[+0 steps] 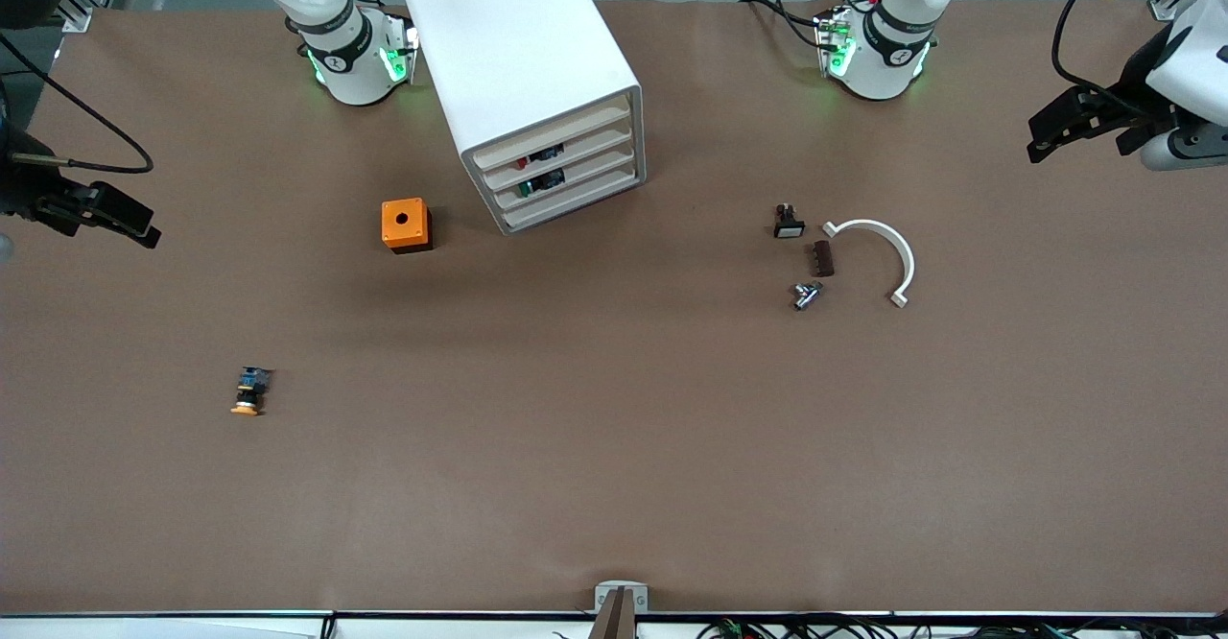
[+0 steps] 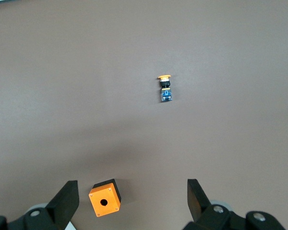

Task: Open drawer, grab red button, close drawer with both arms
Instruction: 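Move the left gripper toward the white drawer cabinet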

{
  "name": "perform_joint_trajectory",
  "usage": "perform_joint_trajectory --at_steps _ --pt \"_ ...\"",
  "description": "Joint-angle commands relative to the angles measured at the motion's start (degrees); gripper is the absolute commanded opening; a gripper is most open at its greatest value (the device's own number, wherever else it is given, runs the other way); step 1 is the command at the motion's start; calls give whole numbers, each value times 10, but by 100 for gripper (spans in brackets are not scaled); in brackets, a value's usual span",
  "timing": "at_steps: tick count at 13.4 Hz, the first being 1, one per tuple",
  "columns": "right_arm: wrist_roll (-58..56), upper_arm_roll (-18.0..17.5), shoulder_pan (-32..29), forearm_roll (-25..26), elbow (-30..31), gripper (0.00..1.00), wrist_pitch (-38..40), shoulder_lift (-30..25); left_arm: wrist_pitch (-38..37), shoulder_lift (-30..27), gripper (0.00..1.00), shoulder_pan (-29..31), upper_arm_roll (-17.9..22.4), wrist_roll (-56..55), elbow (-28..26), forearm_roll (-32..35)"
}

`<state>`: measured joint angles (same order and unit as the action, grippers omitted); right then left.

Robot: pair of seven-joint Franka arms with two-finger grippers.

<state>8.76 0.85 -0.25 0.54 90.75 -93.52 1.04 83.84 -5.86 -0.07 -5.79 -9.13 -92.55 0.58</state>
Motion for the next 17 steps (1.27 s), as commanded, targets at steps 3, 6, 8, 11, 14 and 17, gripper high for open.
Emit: perform_joint_trajectory --at_steps 3,6,8,11,14,17 --pt "8 3 7 -8 11 100 -3 -15 -15 11 100 -2 1 3 25 10" --pt "8 3 7 -7 11 100 -3 -15 -17 44 100 -5 0 3 52 10" --pt "8 3 6 -7 11 100 -3 -15 -16 69 100 -8 -3 4 55 10" --pt "8 3 5 -8 11 100 -3 -15 -10 123 100 -12 -4 -2 62 6" --pt "8 3 4 -7 11 100 -3 -14 8 181 100 -26 -12 -26 79 7" --pt "8 4 2 -7 11 100 -4 -13 12 238 100 -46 -13 -61 94 7"
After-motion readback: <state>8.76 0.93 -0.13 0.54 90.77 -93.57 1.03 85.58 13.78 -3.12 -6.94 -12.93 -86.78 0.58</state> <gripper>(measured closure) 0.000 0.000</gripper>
